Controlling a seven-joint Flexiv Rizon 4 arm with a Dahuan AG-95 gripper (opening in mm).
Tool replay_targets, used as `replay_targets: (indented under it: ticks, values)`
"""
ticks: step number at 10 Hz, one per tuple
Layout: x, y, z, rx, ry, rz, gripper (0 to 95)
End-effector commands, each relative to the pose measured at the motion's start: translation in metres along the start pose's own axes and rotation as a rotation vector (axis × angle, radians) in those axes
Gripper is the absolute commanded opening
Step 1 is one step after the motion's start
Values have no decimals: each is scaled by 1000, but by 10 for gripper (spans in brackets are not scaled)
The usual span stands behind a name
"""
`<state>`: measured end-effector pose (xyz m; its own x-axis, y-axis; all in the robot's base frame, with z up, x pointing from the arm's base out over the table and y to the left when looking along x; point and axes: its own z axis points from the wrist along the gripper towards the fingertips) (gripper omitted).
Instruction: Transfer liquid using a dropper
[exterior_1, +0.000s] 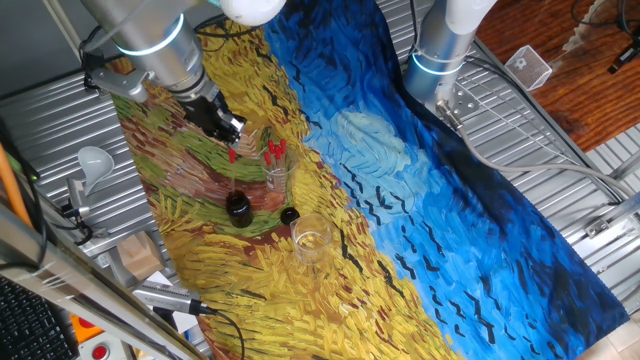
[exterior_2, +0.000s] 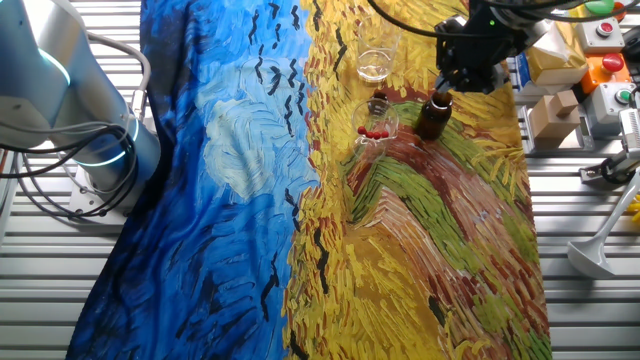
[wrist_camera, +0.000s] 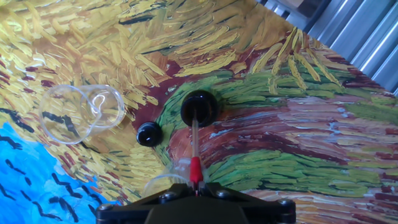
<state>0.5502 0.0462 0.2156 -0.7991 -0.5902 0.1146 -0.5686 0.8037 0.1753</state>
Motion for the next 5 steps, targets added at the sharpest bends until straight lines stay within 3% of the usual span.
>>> replay_targets:
  ticks: [1, 5]
  values:
    - [0, -1, 2, 1, 1, -2, 0]
    - [-5, 2, 8, 2, 1, 7, 0]
